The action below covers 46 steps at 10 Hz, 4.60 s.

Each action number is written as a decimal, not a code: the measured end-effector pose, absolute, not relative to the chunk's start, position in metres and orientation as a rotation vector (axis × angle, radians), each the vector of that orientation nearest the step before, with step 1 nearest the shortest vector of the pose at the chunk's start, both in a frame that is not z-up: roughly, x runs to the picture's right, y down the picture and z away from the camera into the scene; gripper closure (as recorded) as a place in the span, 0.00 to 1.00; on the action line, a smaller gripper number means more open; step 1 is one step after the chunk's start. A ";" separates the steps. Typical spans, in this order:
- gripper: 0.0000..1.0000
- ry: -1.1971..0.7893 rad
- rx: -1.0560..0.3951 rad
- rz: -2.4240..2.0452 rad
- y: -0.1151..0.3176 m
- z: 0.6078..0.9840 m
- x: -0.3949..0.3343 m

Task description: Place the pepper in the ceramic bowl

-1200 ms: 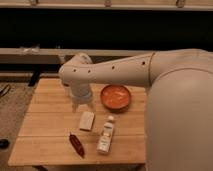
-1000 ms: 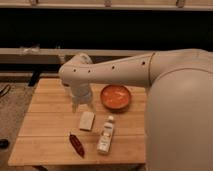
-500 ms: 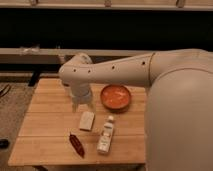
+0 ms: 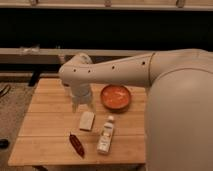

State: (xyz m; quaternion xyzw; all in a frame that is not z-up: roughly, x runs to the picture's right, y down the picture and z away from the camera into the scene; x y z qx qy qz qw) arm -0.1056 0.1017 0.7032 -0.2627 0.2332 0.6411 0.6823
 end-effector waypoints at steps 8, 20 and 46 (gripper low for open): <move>0.35 0.523 -0.589 1.438 0.102 0.703 -0.106; 0.35 0.478 -0.741 1.118 0.223 0.686 -0.160; 1.00 0.563 -0.693 1.159 0.131 0.712 -0.134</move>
